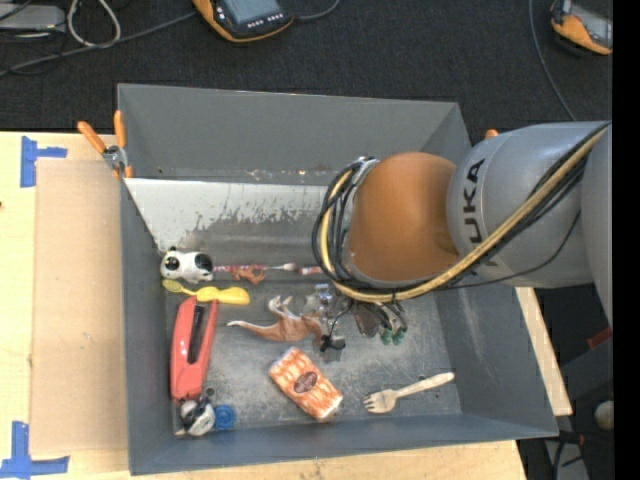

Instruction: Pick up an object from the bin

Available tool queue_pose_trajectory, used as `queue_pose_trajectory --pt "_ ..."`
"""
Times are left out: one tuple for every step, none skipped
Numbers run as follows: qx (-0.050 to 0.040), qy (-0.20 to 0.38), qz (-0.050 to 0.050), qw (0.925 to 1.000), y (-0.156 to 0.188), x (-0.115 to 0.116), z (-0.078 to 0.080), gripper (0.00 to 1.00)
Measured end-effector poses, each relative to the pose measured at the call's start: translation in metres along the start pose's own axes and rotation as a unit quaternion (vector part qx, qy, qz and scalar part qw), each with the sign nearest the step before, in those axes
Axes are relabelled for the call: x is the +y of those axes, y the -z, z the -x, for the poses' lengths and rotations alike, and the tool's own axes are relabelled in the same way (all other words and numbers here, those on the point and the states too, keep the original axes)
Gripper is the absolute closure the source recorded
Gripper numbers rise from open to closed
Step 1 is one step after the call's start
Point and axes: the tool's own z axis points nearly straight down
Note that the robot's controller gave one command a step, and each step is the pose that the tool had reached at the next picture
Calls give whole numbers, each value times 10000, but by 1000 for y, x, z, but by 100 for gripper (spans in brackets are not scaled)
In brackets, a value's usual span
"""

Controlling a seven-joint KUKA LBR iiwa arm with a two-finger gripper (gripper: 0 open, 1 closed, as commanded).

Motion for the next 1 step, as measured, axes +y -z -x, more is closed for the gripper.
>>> queue_pose_trajectory --pt "33 -17 2 10000 77 4 0 100"
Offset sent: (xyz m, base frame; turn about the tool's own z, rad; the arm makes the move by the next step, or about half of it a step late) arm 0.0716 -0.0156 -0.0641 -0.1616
